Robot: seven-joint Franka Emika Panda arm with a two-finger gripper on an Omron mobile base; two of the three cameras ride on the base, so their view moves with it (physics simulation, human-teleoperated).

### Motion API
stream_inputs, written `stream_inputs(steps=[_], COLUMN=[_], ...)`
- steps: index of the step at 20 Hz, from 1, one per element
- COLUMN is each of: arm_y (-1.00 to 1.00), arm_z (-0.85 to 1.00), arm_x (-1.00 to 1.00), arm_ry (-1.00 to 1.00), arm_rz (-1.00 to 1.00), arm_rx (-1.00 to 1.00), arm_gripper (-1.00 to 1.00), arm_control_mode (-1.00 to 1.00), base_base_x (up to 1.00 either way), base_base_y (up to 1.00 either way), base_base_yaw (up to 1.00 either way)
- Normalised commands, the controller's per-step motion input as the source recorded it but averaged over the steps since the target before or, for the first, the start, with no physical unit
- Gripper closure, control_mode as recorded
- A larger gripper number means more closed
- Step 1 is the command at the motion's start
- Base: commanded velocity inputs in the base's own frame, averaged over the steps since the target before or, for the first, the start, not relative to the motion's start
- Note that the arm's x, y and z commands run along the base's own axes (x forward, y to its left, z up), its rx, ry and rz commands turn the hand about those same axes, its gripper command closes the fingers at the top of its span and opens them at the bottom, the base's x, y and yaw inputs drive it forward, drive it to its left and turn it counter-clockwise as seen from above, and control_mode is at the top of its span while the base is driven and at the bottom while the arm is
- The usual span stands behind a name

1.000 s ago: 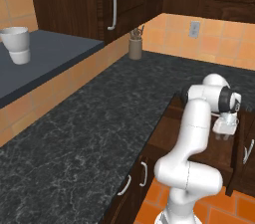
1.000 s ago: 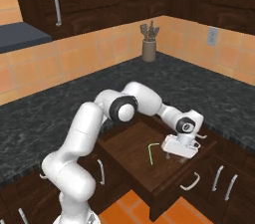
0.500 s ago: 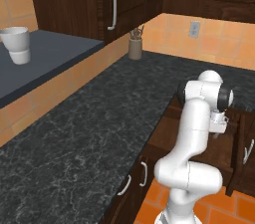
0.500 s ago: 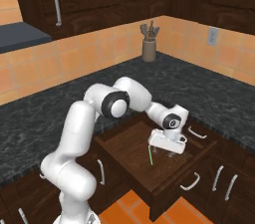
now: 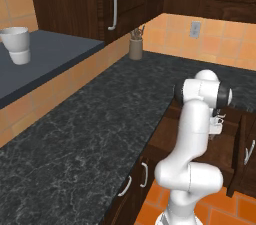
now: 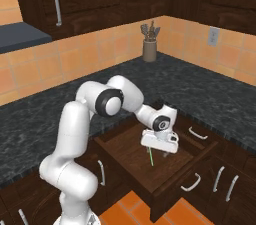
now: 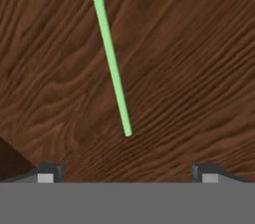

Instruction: Take a straw from the drawer in front and place it inside the glass cup on the dining counter.

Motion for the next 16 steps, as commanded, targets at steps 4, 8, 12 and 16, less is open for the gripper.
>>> stream_inputs(steps=[4, 8, 12, 16], arm_y=[0.09, 0.27, 0.12, 0.16], arm_z=[-0.15, -0.12, -0.18, -0.23], arm_x=[0.1, 0.19, 0.24, 0.21], arm_ry=[-0.03, -0.04, -0.03, -0.05], arm_rz=[-0.09, -0.08, -0.05, -0.05], arm_rx=[-0.06, -0.04, -0.04, -0.06], arm_gripper=[-1.0, -1.0, -1.0, -1.0], arm_control_mode=[-1.0, -1.0, -1.0, -1.0], base_base_x=[0.0, 0.0, 0.0, 0.0], base_base_y=[0.0, 0.0, 0.0, 0.0], base_base_yaw=[0.0, 0.0, 0.0, 0.0])
